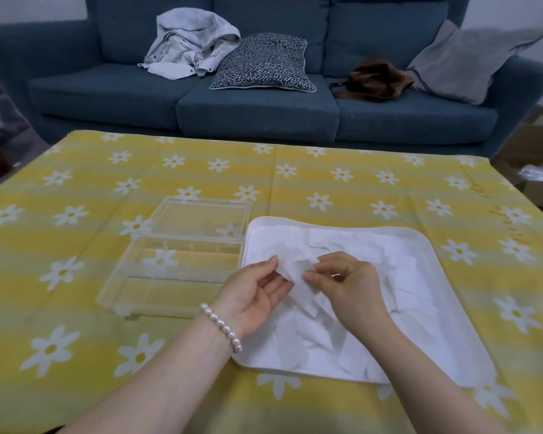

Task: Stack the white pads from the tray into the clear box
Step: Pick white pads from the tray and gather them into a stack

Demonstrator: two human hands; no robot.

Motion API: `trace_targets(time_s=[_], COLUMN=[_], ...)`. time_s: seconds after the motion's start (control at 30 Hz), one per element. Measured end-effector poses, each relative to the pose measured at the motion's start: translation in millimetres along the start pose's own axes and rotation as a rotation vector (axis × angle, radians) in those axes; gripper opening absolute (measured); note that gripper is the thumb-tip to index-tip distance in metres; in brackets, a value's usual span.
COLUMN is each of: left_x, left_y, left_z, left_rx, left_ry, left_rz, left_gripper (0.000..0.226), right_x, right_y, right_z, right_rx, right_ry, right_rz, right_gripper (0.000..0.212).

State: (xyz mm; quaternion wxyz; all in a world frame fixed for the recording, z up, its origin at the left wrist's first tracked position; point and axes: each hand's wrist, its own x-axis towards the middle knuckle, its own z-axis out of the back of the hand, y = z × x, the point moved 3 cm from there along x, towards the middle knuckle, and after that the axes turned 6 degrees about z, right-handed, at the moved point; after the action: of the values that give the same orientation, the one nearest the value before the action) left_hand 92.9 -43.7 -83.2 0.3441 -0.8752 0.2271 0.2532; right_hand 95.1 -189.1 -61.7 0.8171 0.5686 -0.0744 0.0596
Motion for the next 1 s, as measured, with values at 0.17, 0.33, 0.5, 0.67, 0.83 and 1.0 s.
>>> trace_targets(time_s=[0.17, 0.33, 0.5, 0.67, 0.83, 1.0], left_x=[1.3, -3.0, -3.1, -2.1, -4.5, -4.6], left_y=[-4.2, -3.6, 4.2, 16.7, 19.5, 8.9], left_z=[5.0, 3.2, -1.8, -5.5, -8.3, -5.3], left_rx=[-0.008, -0.001, 0.067, 0.097, 0.142, 0.265], left_ry=[-0.072, -0.064, -0.006, 0.068, 0.182, 0.152], left_rz=[-0.026, -0.049, -0.065, -0.031, 0.082, 0.056], left_gripper=[0.01, 0.011, 0.011, 0.028, 0.059, 0.025], right_x=[8.3, 15.7, 6.5, -12.8, -16.2, -12.0], right_y=[1.0, -11.1, 8.5, 7.4, 8.1, 18.0], right_z=[23.6, 46.7, 28.0, -11.7, -17.2, -10.4], right_rx=[0.094, 0.009, 0.214, 0.274, -0.012, 0.104], right_ry=[-0.216, -0.28, -0.148, 0.018, 0.023, 0.195], right_rz=[-0.051, -0.24, -0.24, -0.346, -0.25, -0.158], right_gripper=[0.022, 0.006, 0.006, 0.017, 0.025, 0.006])
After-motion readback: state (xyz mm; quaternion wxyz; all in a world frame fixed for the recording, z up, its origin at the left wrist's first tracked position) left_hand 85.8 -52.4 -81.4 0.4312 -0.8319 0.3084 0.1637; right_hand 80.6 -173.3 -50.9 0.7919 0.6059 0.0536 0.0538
